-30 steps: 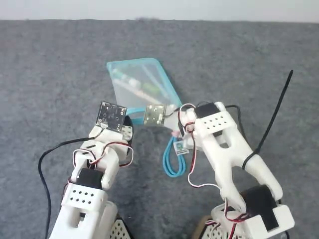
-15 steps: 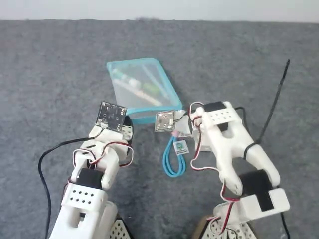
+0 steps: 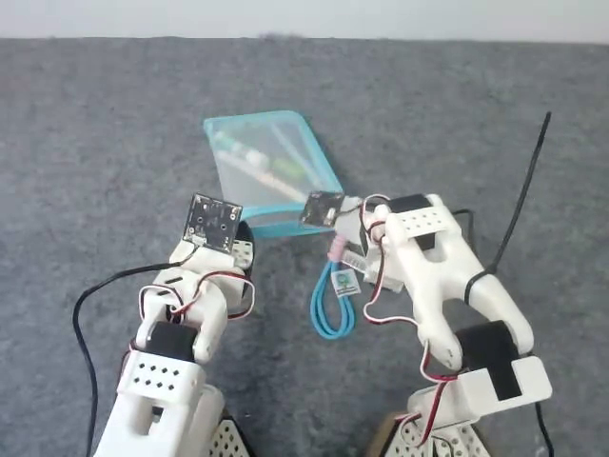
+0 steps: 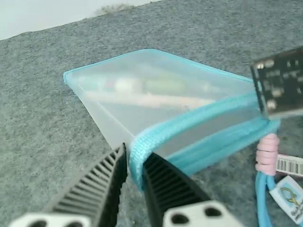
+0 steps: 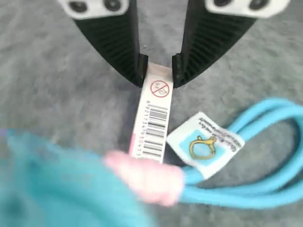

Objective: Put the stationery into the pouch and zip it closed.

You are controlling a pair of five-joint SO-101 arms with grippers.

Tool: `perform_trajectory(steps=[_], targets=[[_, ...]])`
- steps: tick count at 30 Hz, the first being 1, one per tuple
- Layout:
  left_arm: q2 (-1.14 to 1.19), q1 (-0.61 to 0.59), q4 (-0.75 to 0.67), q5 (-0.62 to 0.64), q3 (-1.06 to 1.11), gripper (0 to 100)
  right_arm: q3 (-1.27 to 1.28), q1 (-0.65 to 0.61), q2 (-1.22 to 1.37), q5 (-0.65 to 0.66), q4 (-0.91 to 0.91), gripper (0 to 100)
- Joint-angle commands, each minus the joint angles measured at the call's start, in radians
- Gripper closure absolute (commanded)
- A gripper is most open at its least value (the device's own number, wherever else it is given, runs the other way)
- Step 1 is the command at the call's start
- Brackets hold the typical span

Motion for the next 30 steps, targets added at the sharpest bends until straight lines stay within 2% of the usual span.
perform_trajectory(steps=[1,5,8,11,14,19,30], targets=[[-0.003,0.005,-0.006,-0.003,-0.015,99,-0.014,0.045,-0.019,-0.224,0.068,97.9],[-0.003,0.005,-0.006,-0.003,-0.013,99,-0.014,0.202,-0.019,-0.364,0.096,98.0],[-0.003,0.005,-0.006,-0.003,-0.013,99,-0.014,0.332,-0.015,-0.420,0.039,98.0],[-0.003,0.005,-0.006,-0.003,-0.012,99,-0.011,0.403,-0.010,-0.466,0.028,97.5],[-0.003,0.005,-0.006,-0.003,-0.012,99,-0.008,0.410,-0.010,-0.479,0.031,94.4],[-0.003,-0.002,-0.006,-0.003,-0.010,99,-0.008,0.410,-0.008,-0.480,0.031,81.0],[-0.003,-0.003,-0.006,-0.006,-0.012,99,0.081,0.383,-0.007,-0.479,-0.016,85.1]])
